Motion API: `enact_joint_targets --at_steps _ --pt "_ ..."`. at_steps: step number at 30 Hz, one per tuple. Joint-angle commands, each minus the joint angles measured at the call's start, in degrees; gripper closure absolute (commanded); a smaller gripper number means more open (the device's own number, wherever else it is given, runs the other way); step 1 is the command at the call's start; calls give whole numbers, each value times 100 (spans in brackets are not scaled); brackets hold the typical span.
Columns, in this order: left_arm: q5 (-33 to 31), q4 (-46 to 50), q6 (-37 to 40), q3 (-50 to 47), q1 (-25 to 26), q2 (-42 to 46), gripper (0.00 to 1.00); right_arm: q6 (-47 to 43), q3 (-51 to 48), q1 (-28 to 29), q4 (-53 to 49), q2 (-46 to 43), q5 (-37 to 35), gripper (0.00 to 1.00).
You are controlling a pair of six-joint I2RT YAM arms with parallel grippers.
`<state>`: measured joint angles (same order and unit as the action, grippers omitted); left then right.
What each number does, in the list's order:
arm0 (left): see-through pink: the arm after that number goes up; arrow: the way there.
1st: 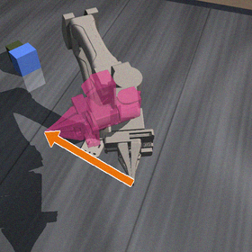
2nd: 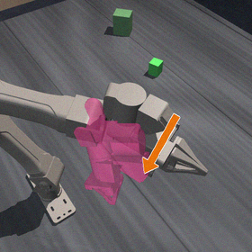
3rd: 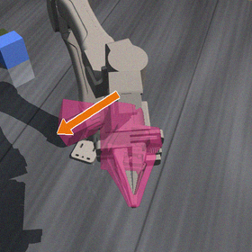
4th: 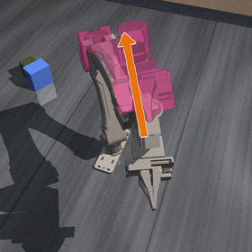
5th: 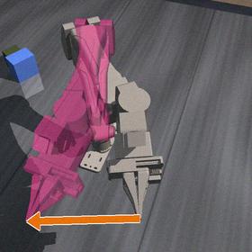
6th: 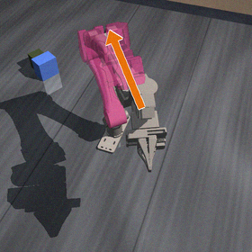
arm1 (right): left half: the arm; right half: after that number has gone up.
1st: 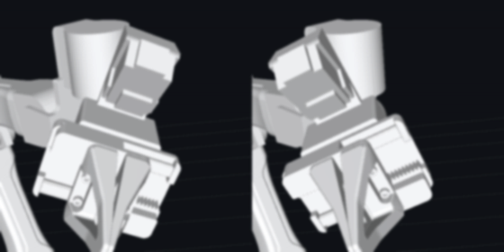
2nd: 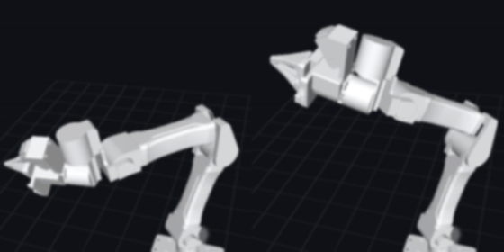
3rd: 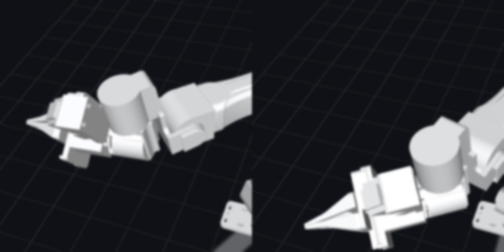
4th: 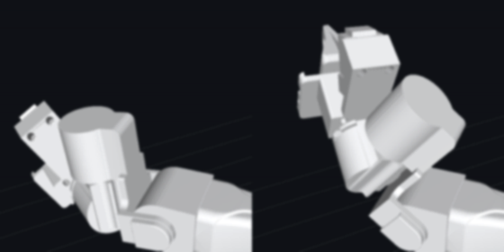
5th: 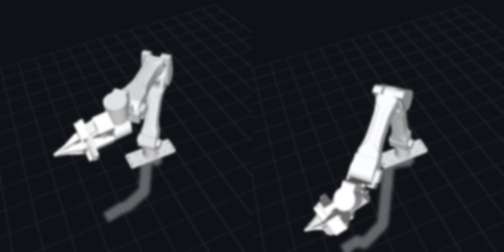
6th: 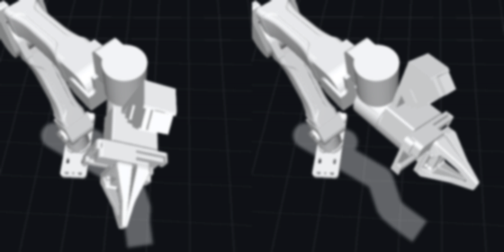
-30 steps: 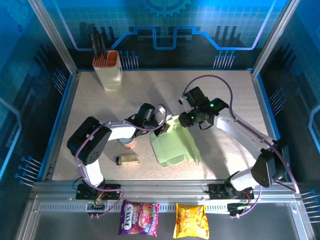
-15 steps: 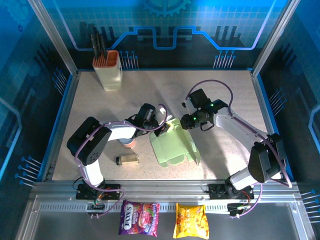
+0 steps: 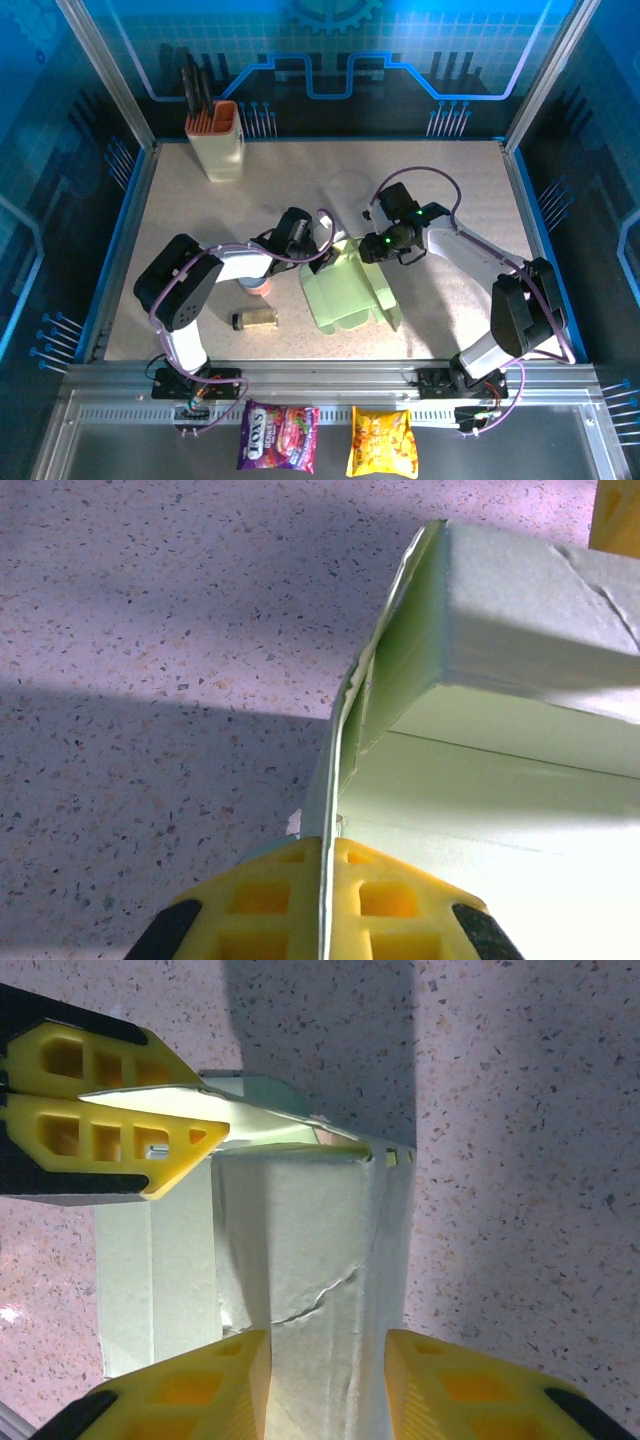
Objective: Fold the paper box
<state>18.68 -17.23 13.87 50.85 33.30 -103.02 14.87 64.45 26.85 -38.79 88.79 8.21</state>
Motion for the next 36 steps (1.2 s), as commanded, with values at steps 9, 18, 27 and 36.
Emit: enact_joint_targets --at_steps 9,18,27,36 --pt "286 449 -300 111 210 93 82 268 -272 -128 280 15 275 69" --pt "882 140 -507 99 207 -21 64 324 -369 -241 413 -57 463 70" --pt "1494 -53 -597 231 221 -250 50 455 -523 -474 696 -90 969 68" --pt "1546 -214 -635 362 221 -471 47 446 -591 -664 816 -48 1435 66"
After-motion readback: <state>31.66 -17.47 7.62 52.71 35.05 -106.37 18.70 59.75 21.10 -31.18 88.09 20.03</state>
